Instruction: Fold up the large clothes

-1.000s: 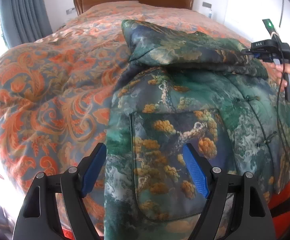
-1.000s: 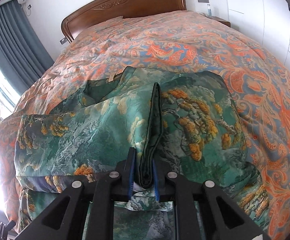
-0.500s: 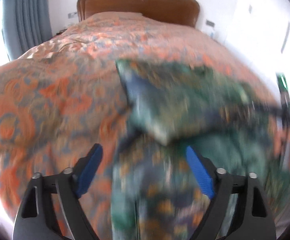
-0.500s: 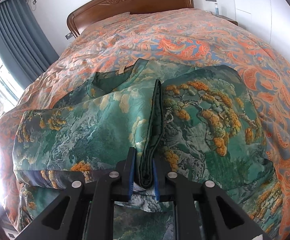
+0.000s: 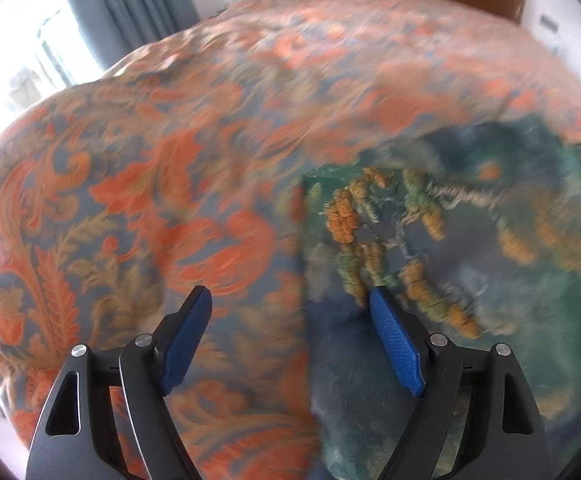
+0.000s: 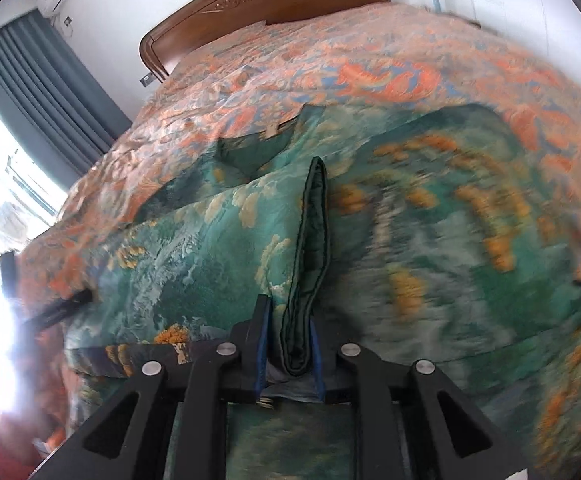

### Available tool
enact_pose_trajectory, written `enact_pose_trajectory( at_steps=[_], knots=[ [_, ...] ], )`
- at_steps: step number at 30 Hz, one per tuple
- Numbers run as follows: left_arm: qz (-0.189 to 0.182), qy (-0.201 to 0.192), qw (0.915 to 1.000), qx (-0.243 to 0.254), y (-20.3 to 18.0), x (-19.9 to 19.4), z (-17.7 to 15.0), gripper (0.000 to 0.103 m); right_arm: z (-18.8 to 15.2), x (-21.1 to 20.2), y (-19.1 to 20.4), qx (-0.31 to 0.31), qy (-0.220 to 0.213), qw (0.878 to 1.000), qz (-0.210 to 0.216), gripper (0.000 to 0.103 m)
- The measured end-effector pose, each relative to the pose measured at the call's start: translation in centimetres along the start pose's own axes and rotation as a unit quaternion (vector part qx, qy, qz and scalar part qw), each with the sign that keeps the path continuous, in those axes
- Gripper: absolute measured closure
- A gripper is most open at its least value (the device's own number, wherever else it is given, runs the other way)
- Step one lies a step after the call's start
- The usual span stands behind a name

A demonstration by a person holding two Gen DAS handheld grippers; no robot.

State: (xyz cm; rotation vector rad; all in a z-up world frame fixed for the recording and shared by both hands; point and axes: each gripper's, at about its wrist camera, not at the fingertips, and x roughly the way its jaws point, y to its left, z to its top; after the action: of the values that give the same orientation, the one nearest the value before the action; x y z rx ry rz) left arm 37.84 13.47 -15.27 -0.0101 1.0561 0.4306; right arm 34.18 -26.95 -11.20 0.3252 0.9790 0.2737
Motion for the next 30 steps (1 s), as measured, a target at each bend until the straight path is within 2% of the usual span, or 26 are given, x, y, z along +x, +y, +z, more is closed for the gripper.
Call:
enact_pose_trajectory(
  at_steps=[3,6,9,11,12,13,16,17,20,22,24,27,30],
  knots=[
    [0.013,-0.003,0.9992,0.038,-0.4,0.7,-1.2,0.02,0.0,2.3,2.3,-0.035,0.02,0.999,-0.021,0.082],
    [0.019,-0.016,0.9977,0.064,-0.8,0.0,-1.1,0.02,-0.3,3.9,2.6,-0.032,0.032,0.998,-0.038,0.082],
    [0.013,-0.021,0.9979,0.06,0.0,-1.3,-0.6,0.02,-0.3,3.5,2.3,-0.032,0.032,0.998,-0.034,0.079],
    [0.006,-0.031,0.9985,0.046,0.8,-2.8,-0.6,0.02,0.0,2.3,1.9,-0.024,0.028,0.999,-0.031,0.071],
    [-0.006,-0.04,0.9985,0.036,1.3,-3.9,-0.8,0.019,0.2,1.5,1.7,-0.021,0.023,0.999,-0.03,0.064],
    [-0.02,-0.051,0.9981,0.027,1.8,-5.0,-1.1,0.016,0.4,0.8,1.7,-0.02,0.017,0.999,-0.03,0.062],
    [-0.059,-0.075,0.9953,0.018,1.7,-7.5,-2.7,0.01,0.8,-2.4,2.5,-0.036,-0.026,0.999,-0.028,0.061],
    [-0.08,-0.083,0.9931,0.024,1.2,-8.3,-3.5,0.009,0.8,-3.2,2.9,-0.046,-0.039,0.998,-0.025,0.06],
    [-0.114,-0.082,0.9883,0.058,-1.3,-8.3,-4.8,0.008,0.5,-4.1,4.6,-0.074,-0.062,0.995,-0.005,0.054],
    [-0.119,-0.073,0.9866,0.084,-2.9,-7.4,-5.4,0.008,0.0,-3.2,5.7,-0.096,-0.051,0.994,-0.001,0.052],
    [-0.107,-0.061,0.9865,0.108,-4.6,-5.6,-6.1,0.007,-0.8,-0.7,6.5,-0.113,-0.018,0.993,-0.012,0.052],
    [-0.11,-0.054,0.9875,0.099,-4.9,-4.6,-6.4,0.004,-2.0,3.1,6.1,-0.112,0.036,0.992,-0.044,0.052],
    [-0.13,-0.055,0.9868,0.079,-3.4,-5.6,-6.0,0.004,-2.5,3.1,5.7,-0.104,0.016,0.994,-0.043,0.052]
  ],
)
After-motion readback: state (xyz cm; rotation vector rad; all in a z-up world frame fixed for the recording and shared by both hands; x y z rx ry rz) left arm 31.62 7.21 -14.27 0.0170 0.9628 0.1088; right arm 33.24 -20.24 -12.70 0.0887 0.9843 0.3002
